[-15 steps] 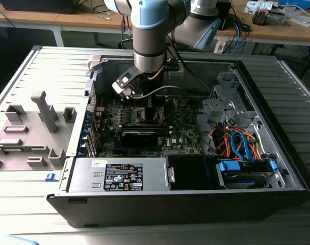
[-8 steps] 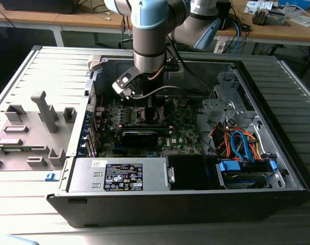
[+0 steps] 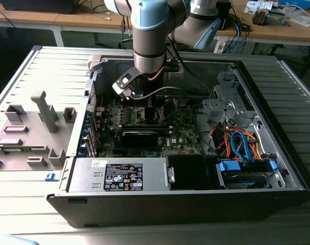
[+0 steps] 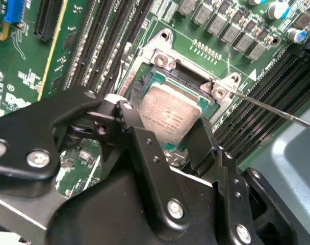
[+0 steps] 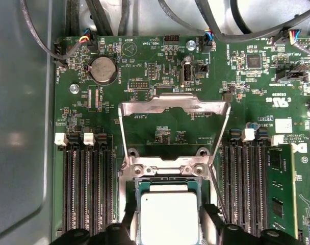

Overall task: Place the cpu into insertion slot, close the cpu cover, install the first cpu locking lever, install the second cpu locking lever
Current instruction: 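Place the cpu into insertion slot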

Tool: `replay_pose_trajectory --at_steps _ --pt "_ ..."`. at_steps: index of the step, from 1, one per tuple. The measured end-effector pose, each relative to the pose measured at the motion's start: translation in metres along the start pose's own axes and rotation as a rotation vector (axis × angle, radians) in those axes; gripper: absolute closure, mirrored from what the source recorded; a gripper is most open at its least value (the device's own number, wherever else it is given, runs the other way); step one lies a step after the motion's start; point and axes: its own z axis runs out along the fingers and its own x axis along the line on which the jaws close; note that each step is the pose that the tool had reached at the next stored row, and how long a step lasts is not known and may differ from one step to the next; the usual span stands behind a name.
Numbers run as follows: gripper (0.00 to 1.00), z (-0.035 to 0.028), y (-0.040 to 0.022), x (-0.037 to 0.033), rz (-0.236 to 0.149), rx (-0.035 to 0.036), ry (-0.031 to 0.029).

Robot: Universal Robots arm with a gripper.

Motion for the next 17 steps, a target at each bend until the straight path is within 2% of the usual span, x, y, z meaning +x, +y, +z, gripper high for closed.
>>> replay_pose_trajectory --at_steps 5,7,8,9,13,15,16,17 --pt "0.38 -0.0010 0.0000 -0.0001 0.000 0.0004 -0.0008" --pt "0.38 -0.0047 0.0000 -0.0002 0.000 0.0001 -0.0005" --pt "0.38 -0.0100 0.0002 -0.0005 0.000 0.0001 -0.0006" --pt "0.38 -0.0127 0.0003 -0.0005 0.000 0.0000 -0.0006" --pt "0.38 -0.0133 0.0003 -0.0005 0.000 -0.0002 -0.0002" --pt "0.53 -0.0134 0.0003 -0.0005 0.000 0.0000 -0.0004" --pt "0.53 -0.0134 0.0003 -0.0005 0.000 0.0000 -0.0005" --pt "0.58 -0.0135 0.0003 -0.0006 0.000 0.0002 -0.0007"
